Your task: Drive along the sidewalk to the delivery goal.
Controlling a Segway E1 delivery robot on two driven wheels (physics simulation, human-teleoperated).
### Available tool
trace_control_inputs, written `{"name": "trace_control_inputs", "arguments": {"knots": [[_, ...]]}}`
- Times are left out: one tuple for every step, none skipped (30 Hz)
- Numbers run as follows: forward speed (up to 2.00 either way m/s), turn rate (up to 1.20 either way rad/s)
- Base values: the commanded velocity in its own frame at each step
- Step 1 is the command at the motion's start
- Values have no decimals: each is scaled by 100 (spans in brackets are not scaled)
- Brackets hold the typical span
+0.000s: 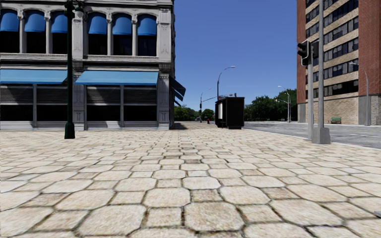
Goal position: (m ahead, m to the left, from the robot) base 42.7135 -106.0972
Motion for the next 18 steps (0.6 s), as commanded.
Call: {"name": "trace_control_inputs", "arguments": {"knots": [[155,0],[145,0],[145,0],[139,0],[133,0],[130,0],[130,0],[128,0],[128,0],[128,0],[128,0],[128,0],[128,0],[128,0],[128,0],[128,0],[128,0],[128,0]]}}
